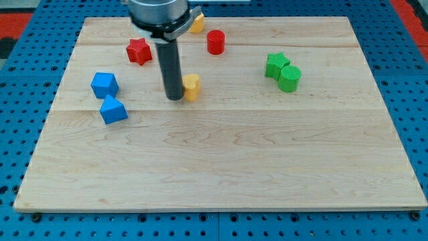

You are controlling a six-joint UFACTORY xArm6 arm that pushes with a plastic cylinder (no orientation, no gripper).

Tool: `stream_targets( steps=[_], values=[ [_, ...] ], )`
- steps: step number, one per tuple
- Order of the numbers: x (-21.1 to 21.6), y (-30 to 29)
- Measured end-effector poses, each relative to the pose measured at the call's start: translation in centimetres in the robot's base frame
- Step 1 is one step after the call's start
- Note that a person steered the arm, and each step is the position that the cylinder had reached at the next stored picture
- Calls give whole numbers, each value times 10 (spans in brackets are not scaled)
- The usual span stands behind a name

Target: Push the red circle into the red star

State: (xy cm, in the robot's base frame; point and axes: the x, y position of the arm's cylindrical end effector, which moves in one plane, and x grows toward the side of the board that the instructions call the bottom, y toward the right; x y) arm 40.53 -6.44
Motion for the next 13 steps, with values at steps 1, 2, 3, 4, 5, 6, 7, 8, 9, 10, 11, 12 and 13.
stream_targets(
  steps=[1, 2, 3, 4, 5, 6, 7, 8, 9, 10, 11, 12, 13],
  values=[
    [9, 46],
    [-5, 49],
    [-10, 6],
    [-49, -6],
    [-90, 39],
    [-117, 124],
    [-143, 123],
    [-120, 52],
    [-119, -10],
    [-134, -24],
    [-181, -13],
    [-145, -66],
    [-119, -73]
  ],
)
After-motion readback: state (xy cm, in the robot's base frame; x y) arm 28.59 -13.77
